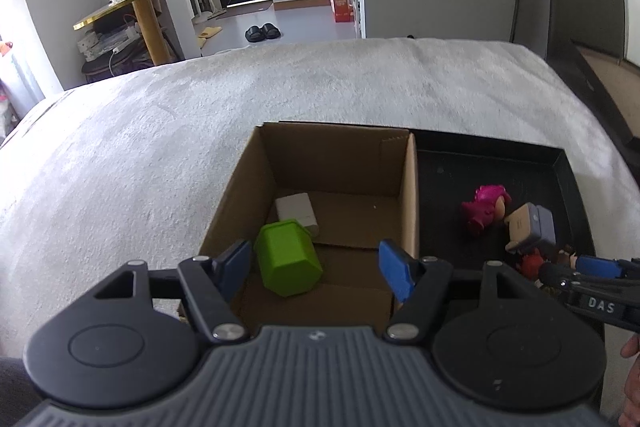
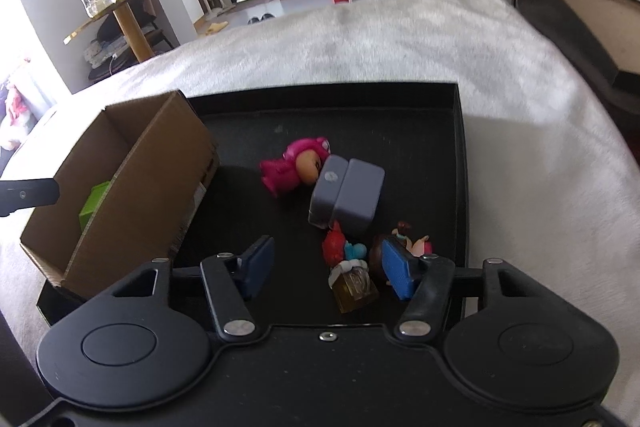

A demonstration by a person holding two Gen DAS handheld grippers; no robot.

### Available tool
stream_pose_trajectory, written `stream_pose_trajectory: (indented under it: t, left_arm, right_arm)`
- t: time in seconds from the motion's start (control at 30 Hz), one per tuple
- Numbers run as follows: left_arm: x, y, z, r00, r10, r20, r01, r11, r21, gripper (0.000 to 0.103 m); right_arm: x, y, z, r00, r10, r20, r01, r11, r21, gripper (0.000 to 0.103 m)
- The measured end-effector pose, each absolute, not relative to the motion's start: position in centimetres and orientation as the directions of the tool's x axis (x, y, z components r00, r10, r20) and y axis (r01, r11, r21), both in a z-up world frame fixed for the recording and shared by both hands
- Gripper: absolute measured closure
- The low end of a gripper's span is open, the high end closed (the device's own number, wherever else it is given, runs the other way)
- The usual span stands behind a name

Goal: Organize rigid objects
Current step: 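Release the box wall with the left tool while the right tool grasps the perfume bottle, then carry the perfume bottle with the right tool toward the box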

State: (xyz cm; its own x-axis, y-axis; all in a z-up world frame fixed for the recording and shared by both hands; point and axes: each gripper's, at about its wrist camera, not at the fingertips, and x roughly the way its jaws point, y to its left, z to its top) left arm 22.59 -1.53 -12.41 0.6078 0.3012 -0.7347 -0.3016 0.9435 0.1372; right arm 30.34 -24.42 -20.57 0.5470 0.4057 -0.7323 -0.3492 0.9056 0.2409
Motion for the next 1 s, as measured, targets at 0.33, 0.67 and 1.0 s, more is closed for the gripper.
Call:
stream_pose_trajectory:
  t: [0.33, 0.67, 1.0]
  left_arm:
    - [24.3, -4.4, -13.5, 0.572, 0.333, -0.749, -0.252, 0.941, 0.226, 0.034]
    - [25.3, -4.9, -14.2, 0.546, 0.371, -0.751, -0.248, 0.928, 0.278, 0.033]
    - [24.6, -4.0, -13.8, 0.550, 0.360, -0.753, -0.261, 0.931, 0.254, 0.033]
  right_arm:
    - [31.6, -24.4, -23.2, 0.449, 0.453, -0.771, -0.360, 0.881, 0.308, 0.048]
    - [31.8, -24.9, -23.9, 0.409, 0.479, -0.777, -0.366, 0.866, 0.341, 0.077]
    - [31.3, -25.0, -22.6, 0.429, 0.487, -0.760, -0.388, 0.860, 0.331, 0.078]
